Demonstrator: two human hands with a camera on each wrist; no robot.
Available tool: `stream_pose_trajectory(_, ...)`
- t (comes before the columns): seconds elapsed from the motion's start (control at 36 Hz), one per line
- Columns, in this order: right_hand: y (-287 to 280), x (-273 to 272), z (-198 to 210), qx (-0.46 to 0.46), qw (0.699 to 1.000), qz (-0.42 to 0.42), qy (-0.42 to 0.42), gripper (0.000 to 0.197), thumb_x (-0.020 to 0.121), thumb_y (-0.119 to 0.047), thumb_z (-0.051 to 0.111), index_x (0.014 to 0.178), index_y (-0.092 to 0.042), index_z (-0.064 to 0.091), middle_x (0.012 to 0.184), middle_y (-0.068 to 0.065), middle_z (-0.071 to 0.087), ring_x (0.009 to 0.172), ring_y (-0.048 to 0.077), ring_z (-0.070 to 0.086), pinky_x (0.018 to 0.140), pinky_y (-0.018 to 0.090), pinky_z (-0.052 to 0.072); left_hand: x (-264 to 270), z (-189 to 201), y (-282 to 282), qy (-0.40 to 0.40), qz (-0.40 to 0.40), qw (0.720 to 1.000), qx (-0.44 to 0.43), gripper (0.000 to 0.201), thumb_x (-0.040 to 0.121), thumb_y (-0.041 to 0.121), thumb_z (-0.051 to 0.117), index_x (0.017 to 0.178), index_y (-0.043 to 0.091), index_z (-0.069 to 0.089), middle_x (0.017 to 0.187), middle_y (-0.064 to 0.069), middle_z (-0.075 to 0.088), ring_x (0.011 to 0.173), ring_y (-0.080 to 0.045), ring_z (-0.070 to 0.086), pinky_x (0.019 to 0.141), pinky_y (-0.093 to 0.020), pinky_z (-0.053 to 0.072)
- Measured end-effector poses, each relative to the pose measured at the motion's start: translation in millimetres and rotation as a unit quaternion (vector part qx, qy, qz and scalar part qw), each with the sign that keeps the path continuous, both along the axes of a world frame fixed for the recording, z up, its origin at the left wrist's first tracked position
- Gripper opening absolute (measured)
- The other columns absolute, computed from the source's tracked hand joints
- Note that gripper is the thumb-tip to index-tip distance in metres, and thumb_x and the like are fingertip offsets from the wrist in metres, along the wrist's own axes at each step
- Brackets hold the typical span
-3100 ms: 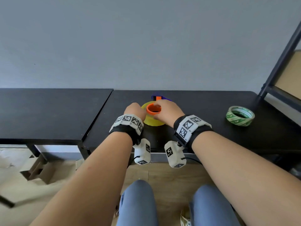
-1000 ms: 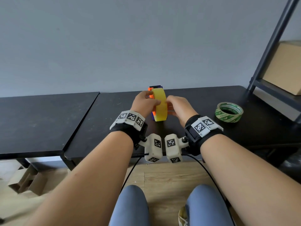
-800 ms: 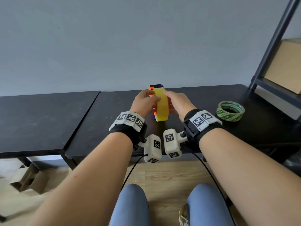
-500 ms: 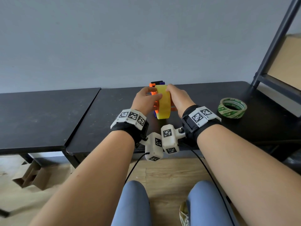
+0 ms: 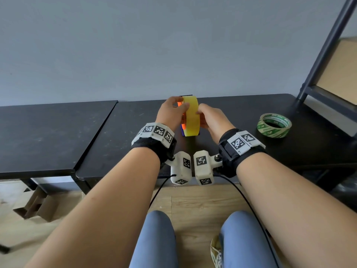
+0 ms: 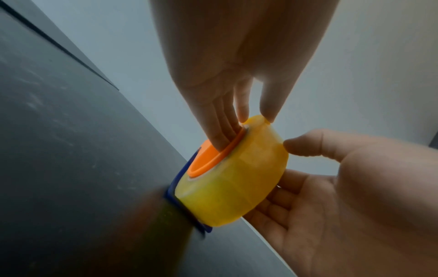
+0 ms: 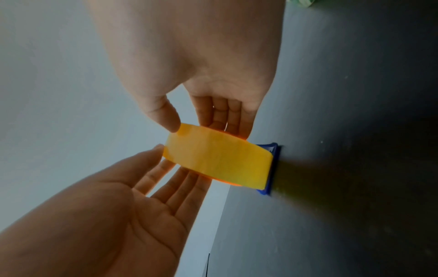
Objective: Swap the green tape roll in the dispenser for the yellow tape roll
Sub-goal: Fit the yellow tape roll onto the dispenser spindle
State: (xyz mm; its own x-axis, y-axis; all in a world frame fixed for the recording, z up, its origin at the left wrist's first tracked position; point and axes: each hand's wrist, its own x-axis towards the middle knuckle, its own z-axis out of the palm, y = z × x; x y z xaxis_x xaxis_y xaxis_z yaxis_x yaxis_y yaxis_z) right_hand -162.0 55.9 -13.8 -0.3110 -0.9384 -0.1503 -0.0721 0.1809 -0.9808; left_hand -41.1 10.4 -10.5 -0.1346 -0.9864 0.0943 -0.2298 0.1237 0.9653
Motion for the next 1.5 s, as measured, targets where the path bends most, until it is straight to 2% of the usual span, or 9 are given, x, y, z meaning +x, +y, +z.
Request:
stream_pose_trajectory(0.19,11,10,15,-0.012,1.000,-0.008,0.015,0.025,0.080,-0.032,0.052,0.092,-0.012,0.061,0.107,0.020,0.070,0.112,0.037,0.064,0.103,0.053,0.047,3,-2,7,0.010,-0.034,0.999,0.029,0.071,0.065,0.017,0.061,0.136,0.019,0.055,0.108,-0.018,0.071,0.099,-0.033,0.071,0.091,-0.046,0.057)
stream_pose_trajectory(0.69,3,7,7,-0.010,1.000,-0.006,0.010,0.031,0.062,-0.019,0.053,0.089,-0.007,0.060,0.097,0.019,0.063,0.092,0.031,0.063,0.104,0.054,0.046,5,-10,-6,0.000,-0.047,0.999,-0.005,0.082,0.062,0.047,0.064,0.138,0.016,0.055,0.121,-0.011,0.069,0.103,-0.027,0.071,0.093,-0.045,0.056)
stream_pose_trajectory(0.92,6,7,7,-0.020,1.000,0.000,-0.021,0.011,0.084,-0.010,0.050,0.091,-0.007,0.058,0.089,0.012,0.056,0.082,0.024,0.057,0.072,0.031,0.048,1,-7,-14,-0.022,-0.026,0.999,-0.019,0.067,0.071,0.048,0.058,0.128,0.013,0.064,0.112,-0.012,0.073,0.097,-0.028,0.072,0.089,-0.045,0.058)
stream_pose_trajectory(1.03,6,6,9,-0.021,1.000,0.010,-0.019,0.019,0.083,-0.021,0.054,0.091,-0.008,0.065,0.101,0.015,0.070,0.098,0.030,0.067,0.097,0.043,0.051,0,-5,-9,-0.027,-0.024,0.999,-0.018,0.060,0.075,0.046,0.056,0.126,0.015,0.065,0.111,-0.010,0.073,0.098,-0.026,0.071,0.089,-0.045,0.058)
stream_pose_trajectory(1.11,7,8,11,-0.010,1.000,0.006,-0.018,0.014,0.086,-0.022,0.053,0.085,-0.012,0.063,0.101,0.013,0.068,0.103,0.031,0.067,0.101,0.045,0.050,1,-1,-2,-0.009,-0.042,0.999,0.000,0.021,0.079,0.024,0.056,0.093,0.020,0.071,0.098,-0.010,0.071,0.089,-0.024,0.067,0.091,-0.052,0.056)
stream_pose_trajectory(1.19,8,9,11,-0.013,1.000,0.001,-0.022,0.014,0.086,-0.022,0.052,0.084,-0.012,0.062,0.103,0.015,0.067,0.103,0.031,0.066,0.102,0.047,0.049,3,1,3,-0.006,-0.060,0.998,0.021,0.016,0.065,0.015,0.053,0.075,0.026,0.059,0.085,-0.013,0.060,0.080,-0.023,0.058,0.096,-0.056,0.051)
stream_pose_trajectory(1.31,8,9,9,-0.012,1.000,0.005,-0.028,0.013,0.082,-0.022,0.054,0.084,-0.011,0.061,0.098,0.013,0.062,0.093,0.027,0.063,0.104,0.047,0.048,4,-2,-1,-0.018,-0.062,0.998,0.019,0.024,0.063,0.015,0.055,0.086,0.021,0.058,0.086,-0.014,0.060,0.080,-0.024,0.058,0.096,-0.059,0.049)
stream_pose_trajectory(1.42,5,5,5,-0.006,1.000,-0.002,-0.009,0.022,0.069,-0.021,0.053,0.088,-0.011,0.060,0.101,0.013,0.059,0.116,0.038,0.060,0.105,0.053,0.045,1,-4,-5,-0.032,-0.065,0.997,0.010,0.029,0.062,0.020,0.056,0.091,0.021,0.060,0.098,-0.029,0.066,0.083,-0.027,0.061,0.096,-0.060,0.049)
stream_pose_trajectory(1.5,3,4,4,-0.003,1.000,-0.004,-0.007,0.012,0.075,-0.012,0.052,0.084,-0.010,0.059,0.104,0.015,0.062,0.109,0.034,0.062,0.105,0.054,0.045,0,-5,-5,-0.039,-0.067,0.997,-0.001,0.028,0.065,0.023,0.056,0.092,0.020,0.058,0.093,-0.025,0.065,0.082,-0.027,0.061,0.095,-0.061,0.050)
